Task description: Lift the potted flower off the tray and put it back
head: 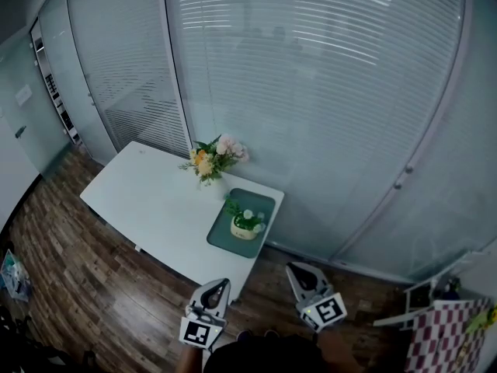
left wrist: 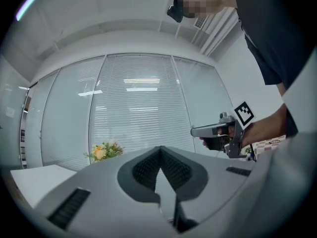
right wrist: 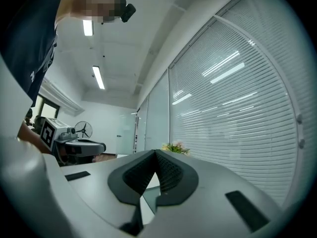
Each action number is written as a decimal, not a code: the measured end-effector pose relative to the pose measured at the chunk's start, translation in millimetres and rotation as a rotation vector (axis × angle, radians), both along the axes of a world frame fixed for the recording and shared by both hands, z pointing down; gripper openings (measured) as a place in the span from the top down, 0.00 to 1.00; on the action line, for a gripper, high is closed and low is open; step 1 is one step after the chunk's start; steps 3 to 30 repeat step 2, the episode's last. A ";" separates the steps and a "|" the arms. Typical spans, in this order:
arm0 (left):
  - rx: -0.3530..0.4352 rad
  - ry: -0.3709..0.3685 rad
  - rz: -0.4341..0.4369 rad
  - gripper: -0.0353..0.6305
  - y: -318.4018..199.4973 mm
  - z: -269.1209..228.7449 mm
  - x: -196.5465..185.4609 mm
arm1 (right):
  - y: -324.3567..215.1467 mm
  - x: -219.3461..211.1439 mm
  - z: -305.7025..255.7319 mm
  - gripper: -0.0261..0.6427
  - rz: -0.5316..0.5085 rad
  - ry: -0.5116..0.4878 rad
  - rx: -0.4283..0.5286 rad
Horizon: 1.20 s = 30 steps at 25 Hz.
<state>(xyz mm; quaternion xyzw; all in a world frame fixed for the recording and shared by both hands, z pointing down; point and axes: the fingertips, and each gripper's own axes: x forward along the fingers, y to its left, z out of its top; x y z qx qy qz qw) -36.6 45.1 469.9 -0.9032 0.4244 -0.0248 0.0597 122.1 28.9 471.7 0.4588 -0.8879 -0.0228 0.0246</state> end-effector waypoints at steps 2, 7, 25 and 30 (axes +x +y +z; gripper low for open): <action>-0.005 0.005 0.001 0.94 0.4 -1.7 -0.6 | 2.5 0.8 3.3 0.96 0.002 0.028 -0.004; -0.005 0.005 0.001 0.94 0.4 -1.7 -0.6 | 2.5 0.8 3.3 0.96 0.002 0.028 -0.004; -0.005 0.005 0.001 0.94 0.4 -1.7 -0.6 | 2.5 0.8 3.3 0.96 0.002 0.028 -0.004; -0.005 0.005 0.001 0.94 0.4 -1.7 -0.6 | 2.5 0.8 3.3 0.96 0.002 0.028 -0.004</action>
